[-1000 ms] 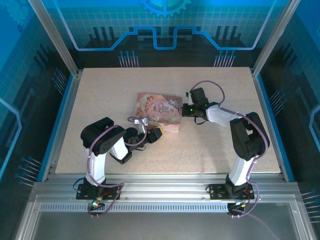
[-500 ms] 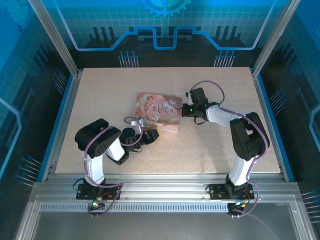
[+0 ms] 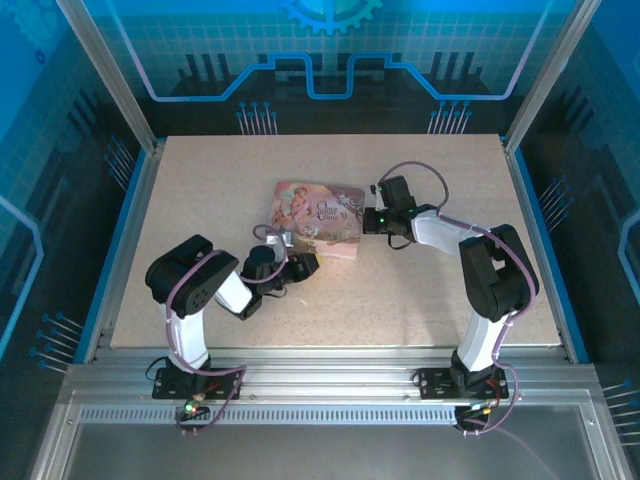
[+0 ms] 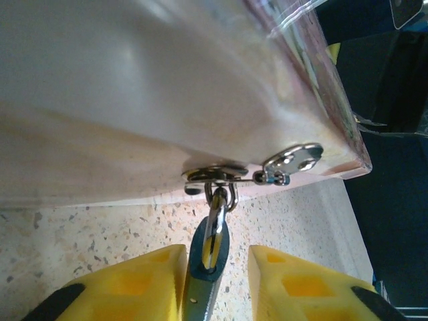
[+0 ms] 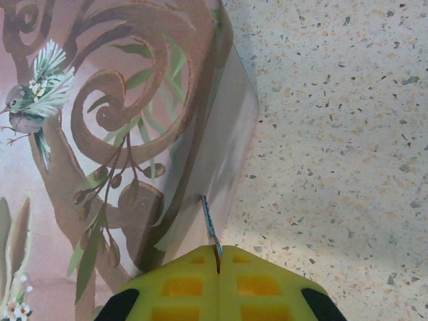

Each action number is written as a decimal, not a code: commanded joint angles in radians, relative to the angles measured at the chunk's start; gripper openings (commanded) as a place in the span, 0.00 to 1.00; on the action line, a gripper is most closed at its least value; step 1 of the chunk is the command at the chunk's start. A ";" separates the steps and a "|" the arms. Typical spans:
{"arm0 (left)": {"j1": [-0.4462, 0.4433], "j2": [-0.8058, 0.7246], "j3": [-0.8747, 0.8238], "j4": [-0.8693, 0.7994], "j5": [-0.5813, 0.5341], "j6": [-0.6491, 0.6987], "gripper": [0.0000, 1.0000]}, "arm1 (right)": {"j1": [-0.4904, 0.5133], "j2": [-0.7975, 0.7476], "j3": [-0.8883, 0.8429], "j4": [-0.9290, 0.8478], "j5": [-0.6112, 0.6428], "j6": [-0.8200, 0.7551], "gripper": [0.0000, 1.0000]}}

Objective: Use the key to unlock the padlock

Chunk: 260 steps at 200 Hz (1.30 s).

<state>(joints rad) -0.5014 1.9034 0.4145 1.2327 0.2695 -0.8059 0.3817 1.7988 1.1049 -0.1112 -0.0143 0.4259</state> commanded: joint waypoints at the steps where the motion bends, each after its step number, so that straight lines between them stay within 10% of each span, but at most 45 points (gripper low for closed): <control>1: 0.008 -0.003 0.019 -0.121 0.048 -0.004 0.27 | 0.026 -0.016 -0.014 0.010 -0.030 0.004 0.00; 111: 0.030 -0.074 0.032 -0.187 0.096 -0.037 0.08 | 0.023 -0.063 -0.048 0.020 -0.029 0.000 0.00; 166: 0.043 -0.071 0.054 -0.185 0.094 -0.046 0.33 | 0.025 -0.076 -0.054 0.024 -0.038 0.002 0.00; 260: 0.050 -0.049 0.096 -0.172 0.094 -0.049 0.24 | 0.039 -0.059 -0.061 0.033 -0.036 0.005 0.00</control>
<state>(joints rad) -0.4633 1.8389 0.4839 1.0508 0.3386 -0.8440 0.3992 1.7447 1.0527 -0.0959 -0.0299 0.4255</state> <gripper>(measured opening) 0.268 0.064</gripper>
